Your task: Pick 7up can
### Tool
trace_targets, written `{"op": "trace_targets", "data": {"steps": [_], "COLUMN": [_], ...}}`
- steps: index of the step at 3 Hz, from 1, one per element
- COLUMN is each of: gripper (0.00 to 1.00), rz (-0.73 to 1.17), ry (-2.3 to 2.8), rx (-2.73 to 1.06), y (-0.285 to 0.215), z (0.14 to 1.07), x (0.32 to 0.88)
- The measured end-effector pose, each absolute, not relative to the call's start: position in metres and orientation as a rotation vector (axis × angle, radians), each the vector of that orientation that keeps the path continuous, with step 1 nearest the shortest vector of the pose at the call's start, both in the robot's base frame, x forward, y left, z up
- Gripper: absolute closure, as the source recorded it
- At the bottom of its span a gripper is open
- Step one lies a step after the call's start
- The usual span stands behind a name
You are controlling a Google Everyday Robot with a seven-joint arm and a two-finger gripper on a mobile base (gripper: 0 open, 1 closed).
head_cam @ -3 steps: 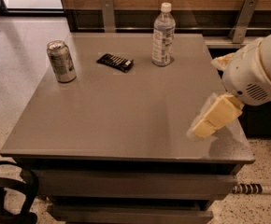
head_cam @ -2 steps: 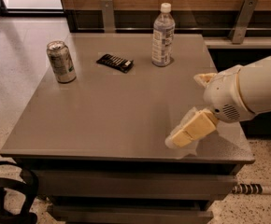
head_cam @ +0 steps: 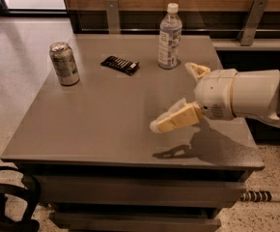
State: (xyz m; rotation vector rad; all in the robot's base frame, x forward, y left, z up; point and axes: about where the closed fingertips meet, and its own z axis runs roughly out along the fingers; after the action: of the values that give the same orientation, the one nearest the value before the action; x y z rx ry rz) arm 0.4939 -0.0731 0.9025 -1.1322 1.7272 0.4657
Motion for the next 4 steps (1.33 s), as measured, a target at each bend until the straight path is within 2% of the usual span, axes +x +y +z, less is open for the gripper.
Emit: {"op": "trace_targets", "data": {"steps": [1, 2, 4], "gripper": [0.00, 0.00, 0.00], "rz": [0.544, 0.544, 0.619], "ry": [1.553, 1.553, 1.570], "rx": [-1.132, -1.132, -1.044], "y": [-0.045, -0.045, 0.011], "z": [0.924, 0.924, 0.901], "x": [0.523, 0.523, 0.543]}}
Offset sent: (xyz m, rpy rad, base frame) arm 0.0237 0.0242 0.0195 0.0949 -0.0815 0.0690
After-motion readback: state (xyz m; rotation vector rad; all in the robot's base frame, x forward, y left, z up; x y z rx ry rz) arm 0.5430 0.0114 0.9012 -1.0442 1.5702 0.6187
